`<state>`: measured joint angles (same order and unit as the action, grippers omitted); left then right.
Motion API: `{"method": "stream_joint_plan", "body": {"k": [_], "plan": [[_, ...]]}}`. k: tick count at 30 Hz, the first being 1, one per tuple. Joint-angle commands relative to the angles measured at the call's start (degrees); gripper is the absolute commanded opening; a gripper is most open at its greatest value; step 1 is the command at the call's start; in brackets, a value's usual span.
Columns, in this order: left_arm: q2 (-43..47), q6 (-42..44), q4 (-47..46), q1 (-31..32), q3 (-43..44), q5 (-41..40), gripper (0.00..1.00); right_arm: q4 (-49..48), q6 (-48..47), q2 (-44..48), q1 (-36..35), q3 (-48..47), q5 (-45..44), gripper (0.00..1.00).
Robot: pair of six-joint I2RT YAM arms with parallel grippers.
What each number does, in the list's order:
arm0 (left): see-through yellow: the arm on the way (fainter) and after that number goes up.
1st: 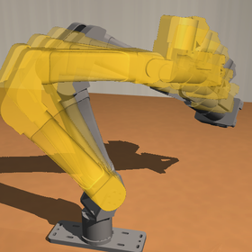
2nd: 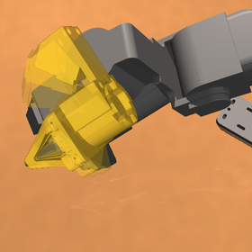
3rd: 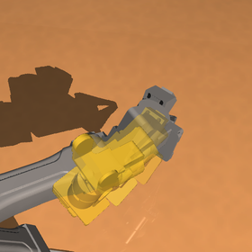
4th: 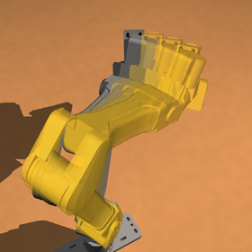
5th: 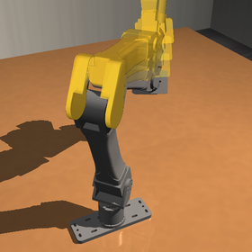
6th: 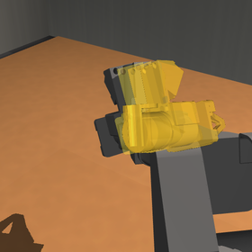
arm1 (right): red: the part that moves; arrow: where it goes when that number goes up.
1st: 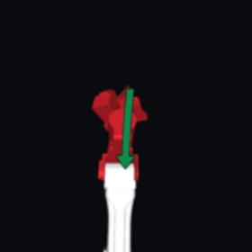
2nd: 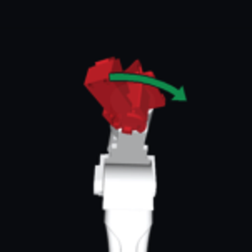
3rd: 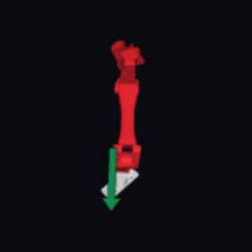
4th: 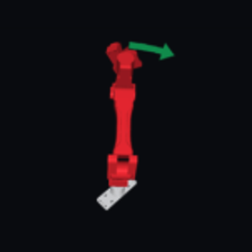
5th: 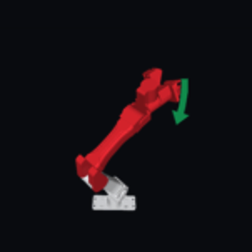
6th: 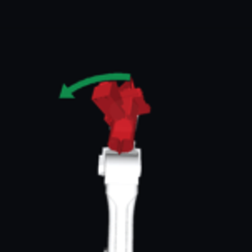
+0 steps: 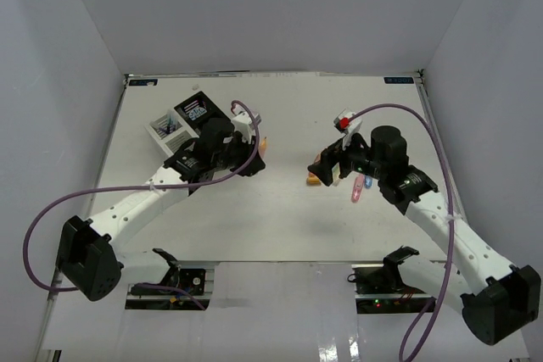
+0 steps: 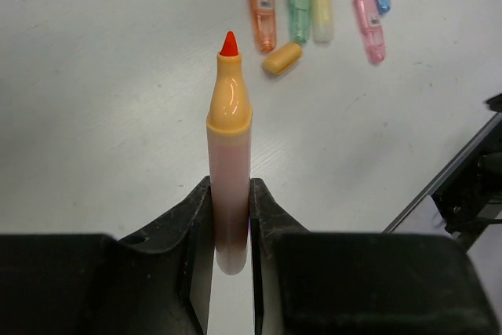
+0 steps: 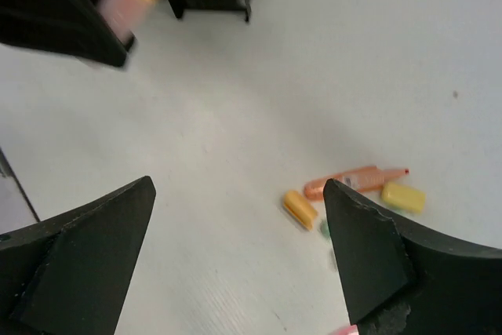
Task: Sort the stationery into containers
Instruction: Close the pen cap on the pen.
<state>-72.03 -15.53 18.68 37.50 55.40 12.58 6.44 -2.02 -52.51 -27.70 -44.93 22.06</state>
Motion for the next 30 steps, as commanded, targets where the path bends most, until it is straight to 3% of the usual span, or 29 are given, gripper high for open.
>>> {"method": "stream_joint_plan", "body": {"k": [1,5,9,14,21,30], "plan": [[3.47,0.85,8.65,-2.25,4.19,-3.36,0.0,7.7,-5.71,-5.65,0.11,-2.71,-5.97,0.95],[9.0,4.97,8.84,-3.48,2.09,-4.49,0.0,11.14,-8.87,-17.33,-2.43,-6.39,-11.32,1.0],[15.24,6.65,6.2,-4.18,-3.79,-7.13,0.0,10.62,-14.32,-24.2,-10.42,-8.68,-19.42,1.0],[19.64,7.27,4.09,-5.59,-9.25,-9.93,0.0,12.53,-17.83,-32.11,-11.58,-12.64,-23.72,0.92],[20.88,6.83,5.05,-5.68,-9.69,-13.71,0.0,17.99,-25.13,-40.29,-13.6,-16.51,-28.12,0.82],[22.11,6.65,5.32,-5.77,-9.87,-14.95,0.0,19.05,-28.3,-42.49,-14.75,-17.21,-29.27,0.71]]}}
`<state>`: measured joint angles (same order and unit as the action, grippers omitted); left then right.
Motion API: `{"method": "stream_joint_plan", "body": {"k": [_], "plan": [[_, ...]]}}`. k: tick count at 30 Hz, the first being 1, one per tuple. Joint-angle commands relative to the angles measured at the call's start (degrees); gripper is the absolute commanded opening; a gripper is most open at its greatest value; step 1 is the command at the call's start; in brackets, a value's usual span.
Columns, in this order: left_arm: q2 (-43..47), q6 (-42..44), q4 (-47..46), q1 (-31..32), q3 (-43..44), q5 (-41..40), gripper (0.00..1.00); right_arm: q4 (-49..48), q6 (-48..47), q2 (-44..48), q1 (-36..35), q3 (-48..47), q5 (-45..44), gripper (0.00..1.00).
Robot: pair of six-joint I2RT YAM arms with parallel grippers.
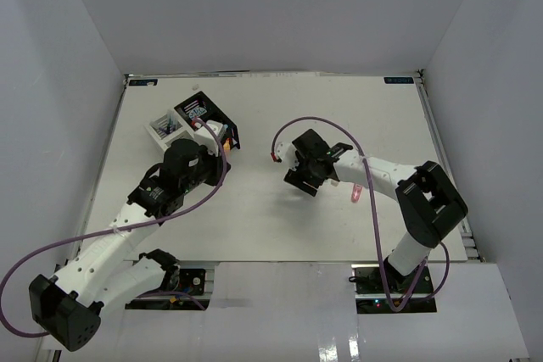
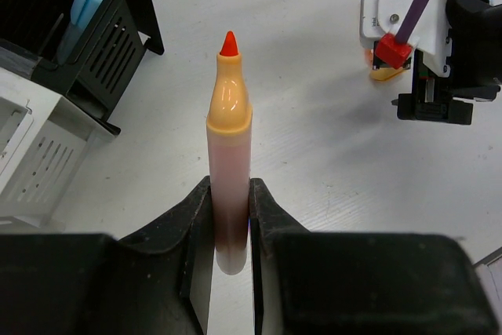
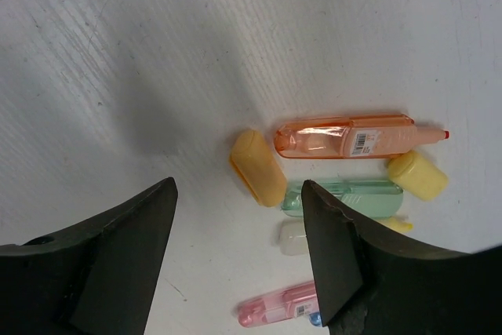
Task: Sort the stationery into containers
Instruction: Close the pen cap on the pen.
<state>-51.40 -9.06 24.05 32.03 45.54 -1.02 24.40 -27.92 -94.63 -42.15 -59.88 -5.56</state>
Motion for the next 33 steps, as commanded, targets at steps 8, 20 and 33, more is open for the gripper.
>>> {"method": "stream_joint_plan", "body": {"k": [8,20,33], "plan": [[1.21,0.18,0.12,-0.39,-0.19,-1.09,0.0,1.17,-3.45,-3.89,-0.3,-3.4,-3.66,0.66],[1.74,0.18,0.12,-0.39,-0.19,-1.27,0.0,1.17,-4.16,-6.35,-0.3,-4.2,-3.23,0.41],[1.74,0.27,0.03,-0.48,-0.19,-0.66,0.0,2.05,-2.4,-7.68,-0.3,-3.75,-3.4,0.15]]}}
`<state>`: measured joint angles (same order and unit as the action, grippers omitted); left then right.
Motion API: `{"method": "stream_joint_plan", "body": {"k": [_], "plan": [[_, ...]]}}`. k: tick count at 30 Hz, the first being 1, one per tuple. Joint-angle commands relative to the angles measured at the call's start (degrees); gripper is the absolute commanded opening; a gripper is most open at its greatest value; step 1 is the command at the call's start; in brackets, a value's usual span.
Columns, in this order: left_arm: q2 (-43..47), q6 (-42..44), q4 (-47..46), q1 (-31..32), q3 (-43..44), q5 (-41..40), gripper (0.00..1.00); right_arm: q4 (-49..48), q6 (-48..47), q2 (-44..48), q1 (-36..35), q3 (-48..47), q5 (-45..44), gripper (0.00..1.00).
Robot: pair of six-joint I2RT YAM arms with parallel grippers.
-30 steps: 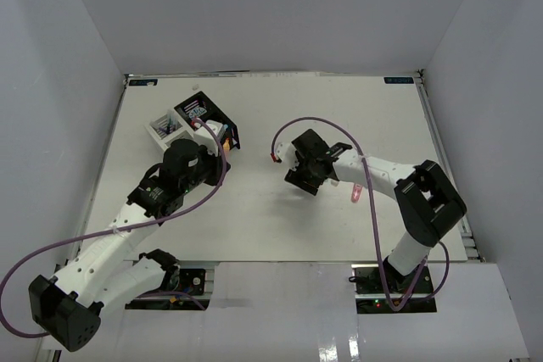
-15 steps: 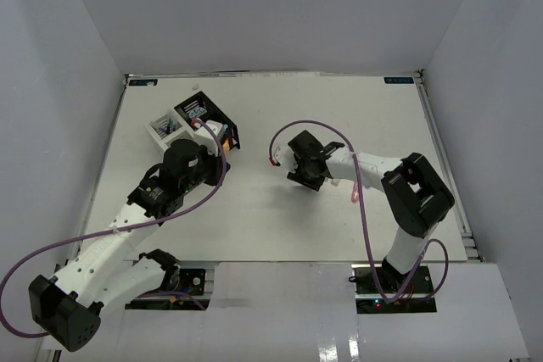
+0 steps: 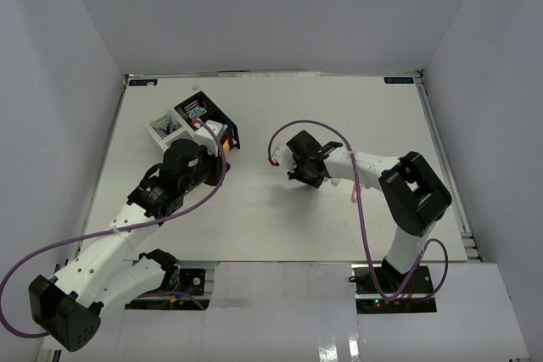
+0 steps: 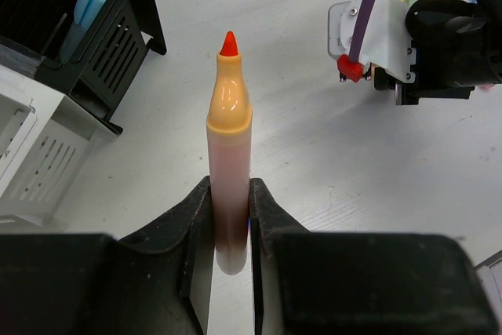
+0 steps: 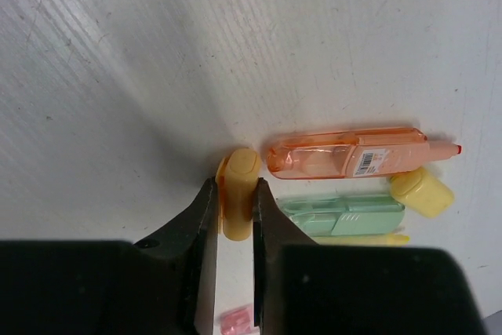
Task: Sort the stationery into containers
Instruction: Close the pen cap on the pen.
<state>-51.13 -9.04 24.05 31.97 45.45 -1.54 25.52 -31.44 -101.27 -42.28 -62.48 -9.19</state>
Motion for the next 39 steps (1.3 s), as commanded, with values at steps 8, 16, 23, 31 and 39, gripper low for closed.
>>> {"method": "stream_joint_plan", "body": {"k": [8,16,23,31,39], "plan": [[4.37,1.21,-2.25,-0.41,-0.36,7.24,0.0,-0.2,4.89,12.38,-0.17,-1.42,10.04,0.08],[8.77,2.01,-13.22,-0.5,-0.81,28.66,0.0,-16.44,13.77,33.21,-0.17,1.47,22.27,0.08],[2.28,-1.51,-26.67,-0.59,2.44,44.75,0.0,-31.13,22.91,43.79,-0.08,2.71,23.95,0.08],[-4.15,-3.44,-38.11,-0.68,4.21,54.88,0.0,-38.43,32.65,43.8,0.18,-0.62,32.9,0.08],[-1.87,-1.25,-41.46,-0.68,-1.59,60.87,0.0,-43.62,39.17,40.98,0.62,-3.52,43.55,0.08]]}}
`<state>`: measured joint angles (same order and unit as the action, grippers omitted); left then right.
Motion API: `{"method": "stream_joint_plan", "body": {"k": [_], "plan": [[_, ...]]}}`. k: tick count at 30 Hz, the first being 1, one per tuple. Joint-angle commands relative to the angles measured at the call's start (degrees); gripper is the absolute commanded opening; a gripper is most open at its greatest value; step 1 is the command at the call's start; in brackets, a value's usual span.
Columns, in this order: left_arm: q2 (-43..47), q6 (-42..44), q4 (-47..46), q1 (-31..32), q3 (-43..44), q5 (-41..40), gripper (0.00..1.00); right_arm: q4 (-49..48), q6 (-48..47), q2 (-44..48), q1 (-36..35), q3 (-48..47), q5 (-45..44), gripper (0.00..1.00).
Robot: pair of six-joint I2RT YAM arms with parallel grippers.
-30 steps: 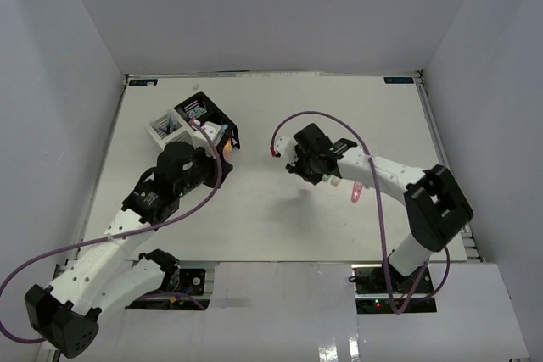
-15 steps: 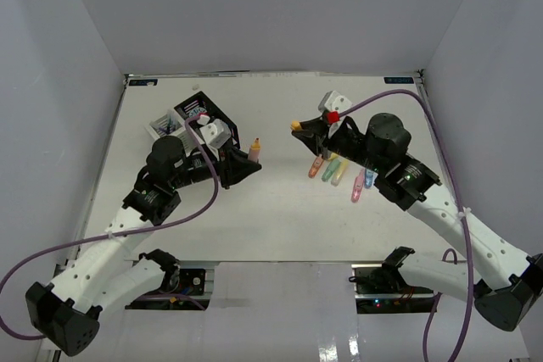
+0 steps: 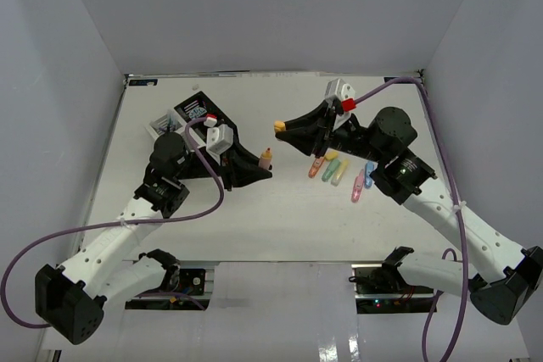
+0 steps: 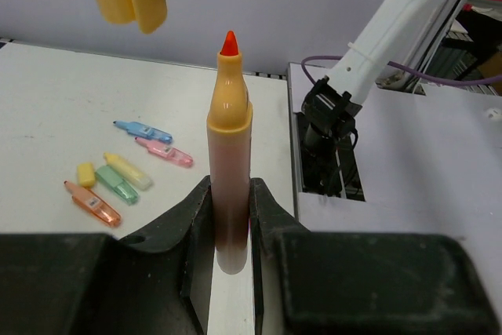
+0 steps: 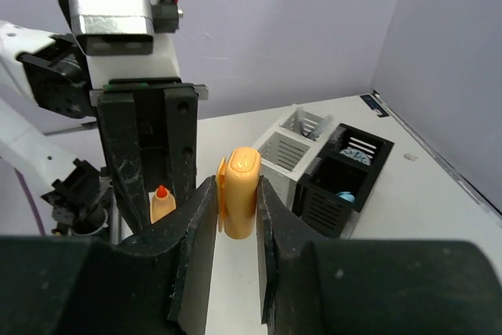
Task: Sort the stationery into containers
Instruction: Close the pen cap on the pen.
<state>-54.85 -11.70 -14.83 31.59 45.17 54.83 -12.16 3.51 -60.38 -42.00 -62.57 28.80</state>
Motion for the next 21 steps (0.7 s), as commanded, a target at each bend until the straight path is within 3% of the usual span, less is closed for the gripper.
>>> {"method": "stream_joint_plan", "body": {"k": [1,21], "plan": [[2.64,1.6,-2.49,-0.31,-1.83,4.41,0.0,-5.94,4.4,-0.17,0.51,-3.88,6.0,0.08],[4.4,-0.51,-4.59,-0.31,-3.68,4.15,0.0,-22.11,20.48,-3.6,0.6,-0.37,19.36,0.08]]}}
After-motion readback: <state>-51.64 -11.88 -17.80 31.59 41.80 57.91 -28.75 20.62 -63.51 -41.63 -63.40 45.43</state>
